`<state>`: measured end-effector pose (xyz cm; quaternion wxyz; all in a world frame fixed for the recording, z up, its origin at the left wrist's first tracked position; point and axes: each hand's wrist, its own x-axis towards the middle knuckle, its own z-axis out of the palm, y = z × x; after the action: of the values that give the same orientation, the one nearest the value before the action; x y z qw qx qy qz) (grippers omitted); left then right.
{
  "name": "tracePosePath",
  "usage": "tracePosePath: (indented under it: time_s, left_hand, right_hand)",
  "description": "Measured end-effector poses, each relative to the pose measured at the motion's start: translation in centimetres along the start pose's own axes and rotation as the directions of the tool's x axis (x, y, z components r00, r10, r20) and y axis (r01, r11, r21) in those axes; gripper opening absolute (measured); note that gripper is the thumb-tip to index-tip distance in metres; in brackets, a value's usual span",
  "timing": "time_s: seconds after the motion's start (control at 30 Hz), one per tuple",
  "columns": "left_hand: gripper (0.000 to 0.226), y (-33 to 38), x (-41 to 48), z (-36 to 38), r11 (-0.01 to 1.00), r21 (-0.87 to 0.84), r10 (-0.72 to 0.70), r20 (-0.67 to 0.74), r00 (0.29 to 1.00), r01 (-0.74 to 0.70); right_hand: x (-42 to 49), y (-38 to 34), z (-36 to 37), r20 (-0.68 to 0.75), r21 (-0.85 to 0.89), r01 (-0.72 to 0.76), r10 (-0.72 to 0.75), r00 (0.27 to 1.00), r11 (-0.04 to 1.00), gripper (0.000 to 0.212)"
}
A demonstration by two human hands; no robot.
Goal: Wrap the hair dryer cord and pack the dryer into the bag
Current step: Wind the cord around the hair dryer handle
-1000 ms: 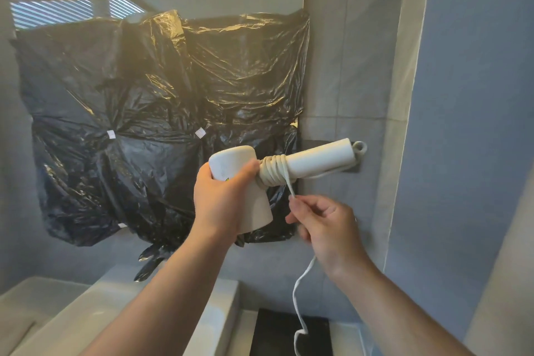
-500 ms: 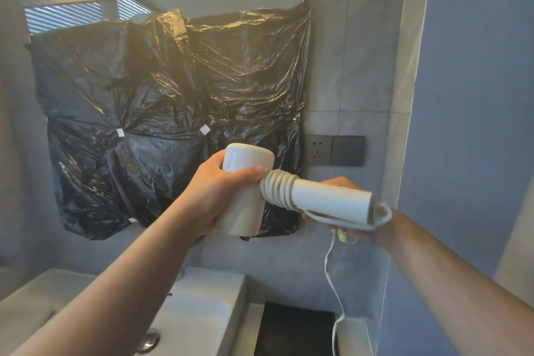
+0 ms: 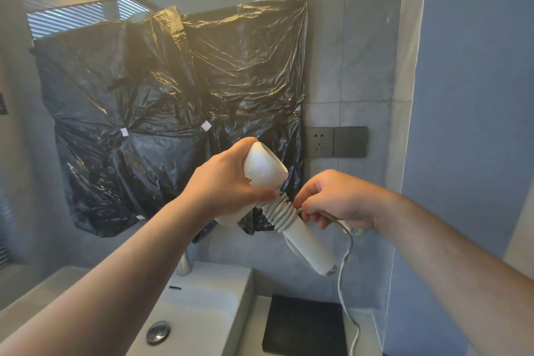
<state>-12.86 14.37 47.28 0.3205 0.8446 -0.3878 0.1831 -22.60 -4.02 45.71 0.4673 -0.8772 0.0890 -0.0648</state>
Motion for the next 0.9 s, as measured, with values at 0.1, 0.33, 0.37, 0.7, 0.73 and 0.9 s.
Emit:
tracePosePath:
  time_s: [0.1, 0.33, 0.37, 0.7, 0.73, 0.9]
  left_hand:
    - [0.070, 0.8, -0.4, 0.4, 0.997, 0.077, 0.022, -0.069, 0.997, -0.017]
    - [0.088, 1.8, -1.1, 2.1, 0.976, 0.203, 0.136, -0.269, 0.953, -0.082]
    - [0.089, 2.0, -1.1, 2.3, 0.971, 0.216, 0.168, -0.301, 0.939, -0.105]
    - [0.085, 2.3, -1.7, 2.8, 0.994, -0.113, -0.054, -0.495, 0.867, -0.002]
    - [0.083, 2.4, -1.8, 2.8, 0.982, -0.189, -0.113, -0.495, 0.862, 0.020]
    - [0.074, 1.6, -1.3, 2.4, 0.842, -0.538, -0.347, -0.473, 0.810, 0.046]
  right_hand:
    - [0.5, 0.0, 0.4, -0.090, 0.048, -0.070, 0.074, 0.993, 0.996, 0.018]
    - [1.4, 0.0, -0.3, -0.204, -0.025, -0.169, 0.161, 0.966, 0.985, 0.017]
    - [1.4, -0.1, -0.4, -0.232, 0.016, -0.161, 0.160, 0.960, 0.987, 0.016]
    - [-0.1, -1.5, 1.0, -0.401, 0.540, 0.091, 0.160, 0.902, 0.837, 0.017]
    - [-0.6, -1.6, 1.4, -0.410, 0.552, 0.141, 0.120, 0.904, 0.822, 0.017]
    - [-1.7, -0.7, 3.9, -0.461, 0.559, 0.341, -0.059, 0.885, 0.756, 0.011]
